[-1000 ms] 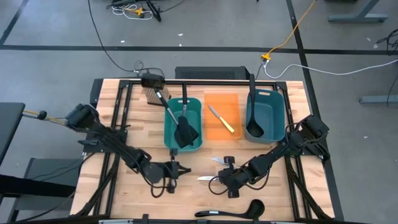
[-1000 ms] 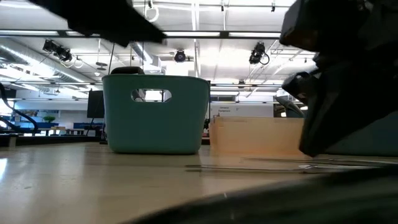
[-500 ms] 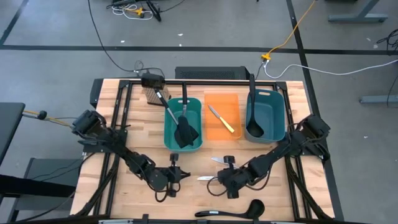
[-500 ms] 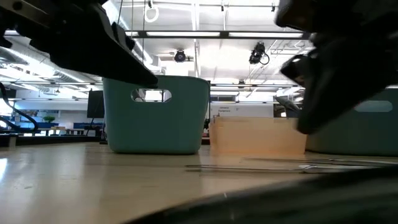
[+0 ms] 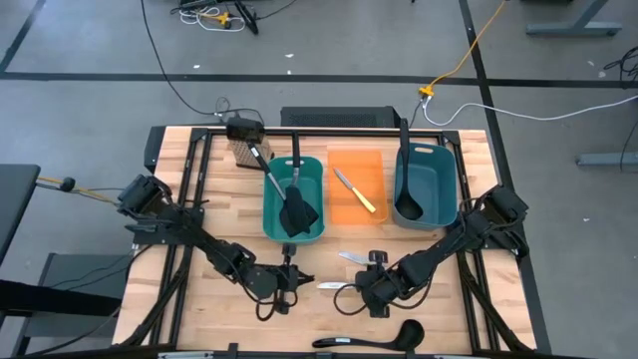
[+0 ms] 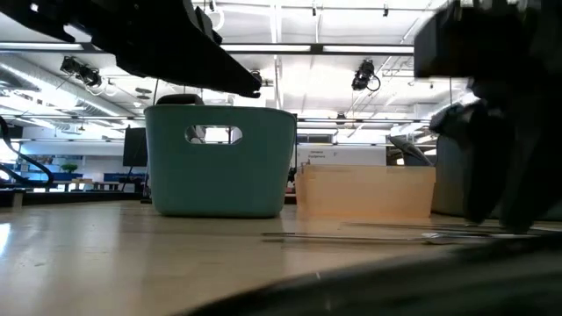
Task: Pick & Place Kitchen Items
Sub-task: Put the bottom silver table knife into the orange bin
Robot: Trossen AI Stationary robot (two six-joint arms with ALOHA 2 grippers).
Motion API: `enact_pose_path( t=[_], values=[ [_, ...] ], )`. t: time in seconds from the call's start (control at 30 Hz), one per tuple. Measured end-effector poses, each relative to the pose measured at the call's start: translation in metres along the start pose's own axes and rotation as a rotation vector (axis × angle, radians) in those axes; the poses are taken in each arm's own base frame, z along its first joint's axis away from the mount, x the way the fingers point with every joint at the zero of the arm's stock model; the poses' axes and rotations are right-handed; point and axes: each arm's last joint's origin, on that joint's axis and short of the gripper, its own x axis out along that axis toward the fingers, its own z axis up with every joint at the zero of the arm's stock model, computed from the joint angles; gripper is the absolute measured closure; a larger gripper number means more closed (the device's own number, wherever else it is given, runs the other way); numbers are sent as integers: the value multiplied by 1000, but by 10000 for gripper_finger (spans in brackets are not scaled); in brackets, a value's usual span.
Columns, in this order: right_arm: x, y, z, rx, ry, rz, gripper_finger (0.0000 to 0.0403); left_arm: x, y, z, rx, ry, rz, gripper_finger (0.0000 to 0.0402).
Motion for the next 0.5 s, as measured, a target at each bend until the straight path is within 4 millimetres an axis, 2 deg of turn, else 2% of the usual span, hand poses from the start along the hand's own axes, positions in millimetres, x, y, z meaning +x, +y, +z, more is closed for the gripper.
enact_pose_path(
  t=[0.23,0.5],
  values=[
    [14,-3,-7,5,-37,-52,256,-1,-1,-1,15,4,0,399],
    [19,-3,-3,-98,-85,-56,322,-1,-2,-1,-4,9,-33,397]
  ],
)
